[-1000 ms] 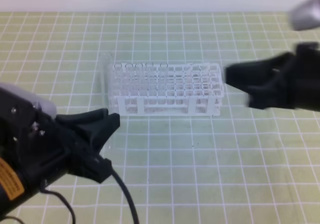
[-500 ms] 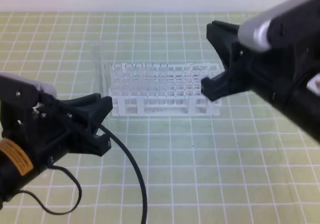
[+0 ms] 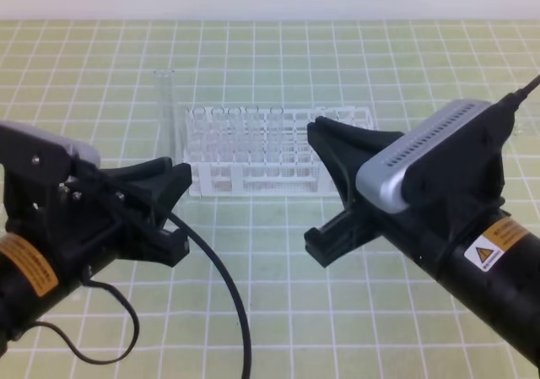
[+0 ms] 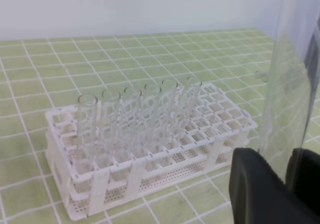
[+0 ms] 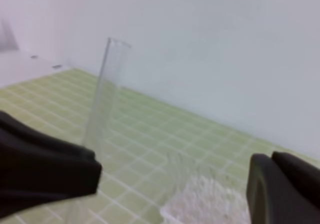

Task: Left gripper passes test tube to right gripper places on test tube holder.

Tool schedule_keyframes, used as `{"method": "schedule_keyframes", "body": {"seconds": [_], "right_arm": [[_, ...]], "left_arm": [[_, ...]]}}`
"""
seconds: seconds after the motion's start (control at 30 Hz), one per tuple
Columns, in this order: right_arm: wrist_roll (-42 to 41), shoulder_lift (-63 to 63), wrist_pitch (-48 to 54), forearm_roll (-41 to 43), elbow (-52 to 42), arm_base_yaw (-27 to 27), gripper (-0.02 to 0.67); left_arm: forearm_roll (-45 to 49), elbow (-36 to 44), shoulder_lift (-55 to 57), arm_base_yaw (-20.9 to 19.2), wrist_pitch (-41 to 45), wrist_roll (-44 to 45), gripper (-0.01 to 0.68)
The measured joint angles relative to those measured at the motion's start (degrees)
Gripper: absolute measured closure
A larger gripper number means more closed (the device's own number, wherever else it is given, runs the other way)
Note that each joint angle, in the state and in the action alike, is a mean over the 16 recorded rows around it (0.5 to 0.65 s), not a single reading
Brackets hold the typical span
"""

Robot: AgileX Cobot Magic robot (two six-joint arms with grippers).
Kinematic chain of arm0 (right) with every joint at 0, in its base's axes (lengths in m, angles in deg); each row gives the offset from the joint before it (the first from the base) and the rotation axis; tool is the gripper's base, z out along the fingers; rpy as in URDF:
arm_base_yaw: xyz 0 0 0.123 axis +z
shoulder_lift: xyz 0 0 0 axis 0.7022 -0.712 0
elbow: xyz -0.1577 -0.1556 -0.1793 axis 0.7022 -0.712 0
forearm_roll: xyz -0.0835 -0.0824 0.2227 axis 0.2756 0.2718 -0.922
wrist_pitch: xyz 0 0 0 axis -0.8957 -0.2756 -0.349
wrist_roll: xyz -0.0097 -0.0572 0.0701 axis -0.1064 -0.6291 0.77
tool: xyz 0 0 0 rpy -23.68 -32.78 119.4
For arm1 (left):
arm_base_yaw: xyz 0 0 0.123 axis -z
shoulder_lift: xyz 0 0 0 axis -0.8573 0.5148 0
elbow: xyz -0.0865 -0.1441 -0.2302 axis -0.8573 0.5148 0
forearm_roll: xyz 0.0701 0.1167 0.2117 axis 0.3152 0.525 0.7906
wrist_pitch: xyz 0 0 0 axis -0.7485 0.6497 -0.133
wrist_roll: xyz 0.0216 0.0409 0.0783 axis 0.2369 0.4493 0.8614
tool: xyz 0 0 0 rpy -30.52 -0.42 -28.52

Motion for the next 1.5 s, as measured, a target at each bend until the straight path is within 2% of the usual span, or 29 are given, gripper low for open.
{"method": "schedule_keyframes", "body": {"seconds": [0.17, 0.3, 0.7, 0.87, 0.97, 1.5], "right_arm": [[6.1, -0.4, -0.4, 6.8, 0.2, 0.0, 0.658], [10.5, -0.5, -1.0, 11.6, 0.9, 0.0, 0.621], [18.8, -3.3, 1.3, 18.1, 6.2, 0.0, 0.345], [22.6, -5.9, 2.0, 20.8, 9.1, 0.0, 0.267], [24.9, -7.5, 2.5, 22.4, 10.7, 0.0, 0.25], [30.6, -11.8, 3.7, 25.4, 15.6, 0.0, 0.242]], "left_arm": [[0.2, 0.0, 0.0, 0.0, -1.1, 0.9, 0.65], [0.6, 0.0, 0.0, 0.0, -1.7, 1.4, 0.656], [1.6, 0.0, 0.0, 0.0, -2.3, 2.3, 0.644], [1.6, 0.0, 0.0, 0.0, -2.6, 3.1, 0.644], [1.6, 0.0, 0.0, 0.0, -3.2, 3.7, 0.662], [1.5, 0.3, 1.9, 0.0, -8.5, 6.0, 0.619]]}}
